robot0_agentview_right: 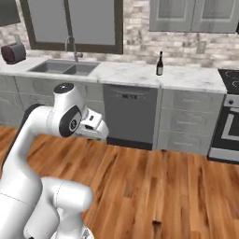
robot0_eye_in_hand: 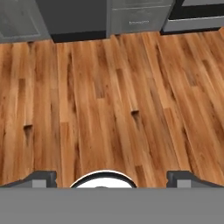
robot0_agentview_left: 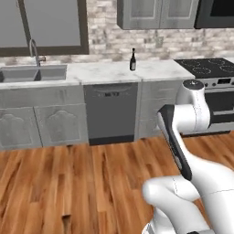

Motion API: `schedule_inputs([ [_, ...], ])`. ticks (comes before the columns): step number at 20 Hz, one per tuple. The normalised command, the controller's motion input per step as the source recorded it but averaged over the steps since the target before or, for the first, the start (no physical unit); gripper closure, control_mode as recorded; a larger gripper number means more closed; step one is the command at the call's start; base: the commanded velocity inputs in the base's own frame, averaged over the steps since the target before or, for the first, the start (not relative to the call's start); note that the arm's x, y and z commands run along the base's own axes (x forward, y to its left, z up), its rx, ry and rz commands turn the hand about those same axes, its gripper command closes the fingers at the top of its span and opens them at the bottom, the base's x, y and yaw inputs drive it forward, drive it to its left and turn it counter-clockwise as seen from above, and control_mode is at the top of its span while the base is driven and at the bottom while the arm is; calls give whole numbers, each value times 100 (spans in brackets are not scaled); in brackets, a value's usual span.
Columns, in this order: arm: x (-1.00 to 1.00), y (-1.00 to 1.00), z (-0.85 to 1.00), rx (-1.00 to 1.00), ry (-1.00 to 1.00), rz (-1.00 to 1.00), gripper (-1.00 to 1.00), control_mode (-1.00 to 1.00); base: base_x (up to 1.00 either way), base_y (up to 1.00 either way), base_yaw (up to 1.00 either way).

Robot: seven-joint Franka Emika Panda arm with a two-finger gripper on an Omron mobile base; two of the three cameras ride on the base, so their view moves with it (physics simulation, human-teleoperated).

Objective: Move the drinks to the dining counter.

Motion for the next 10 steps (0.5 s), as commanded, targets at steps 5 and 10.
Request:
schedule_inputs([
  [5, 0, 0, 0, 0, 0, 0, -100, 100, 100, 31, -21],
  [10, 0, 0, 0, 0, 0, 0, -100, 100, 100, -13, 0],
])
